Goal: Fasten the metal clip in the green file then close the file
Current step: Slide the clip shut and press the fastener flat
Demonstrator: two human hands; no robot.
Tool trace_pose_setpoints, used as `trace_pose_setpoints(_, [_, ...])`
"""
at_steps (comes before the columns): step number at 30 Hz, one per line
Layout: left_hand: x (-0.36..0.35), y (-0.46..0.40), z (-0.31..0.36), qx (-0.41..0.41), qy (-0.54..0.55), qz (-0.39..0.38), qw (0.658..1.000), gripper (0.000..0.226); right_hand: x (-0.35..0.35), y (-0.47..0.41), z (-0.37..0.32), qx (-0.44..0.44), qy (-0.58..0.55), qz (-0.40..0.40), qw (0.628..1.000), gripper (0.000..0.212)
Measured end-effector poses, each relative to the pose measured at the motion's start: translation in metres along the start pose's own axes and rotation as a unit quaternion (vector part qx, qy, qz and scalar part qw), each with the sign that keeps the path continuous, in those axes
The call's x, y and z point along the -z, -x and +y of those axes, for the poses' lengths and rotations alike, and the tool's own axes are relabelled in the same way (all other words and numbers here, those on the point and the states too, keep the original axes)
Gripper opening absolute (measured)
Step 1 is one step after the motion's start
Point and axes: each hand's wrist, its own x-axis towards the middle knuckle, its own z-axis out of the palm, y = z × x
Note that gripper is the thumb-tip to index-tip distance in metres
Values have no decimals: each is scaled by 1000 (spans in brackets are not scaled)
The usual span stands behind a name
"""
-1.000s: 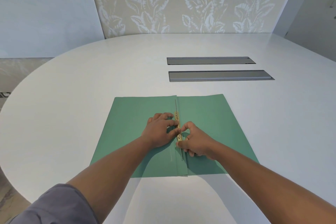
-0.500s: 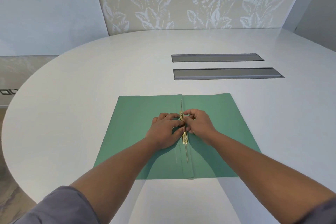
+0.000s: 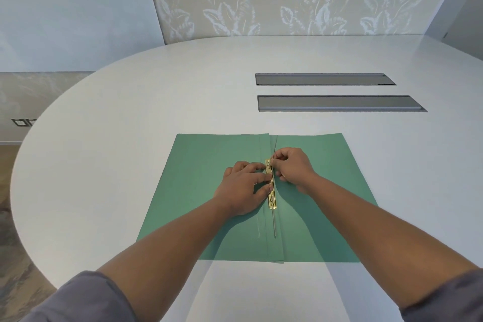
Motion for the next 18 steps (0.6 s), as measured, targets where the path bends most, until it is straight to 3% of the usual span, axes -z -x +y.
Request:
trace_pose_setpoints(8, [0,-1,-1,3,4,-10,1000,47,-4,-15,-3,26,65,-11,997,17])
trace_pose_setpoints(18, [-1,-1,-2,2,1,-12,1000,48,-6,-26,-11,61,132,-43,988,7])
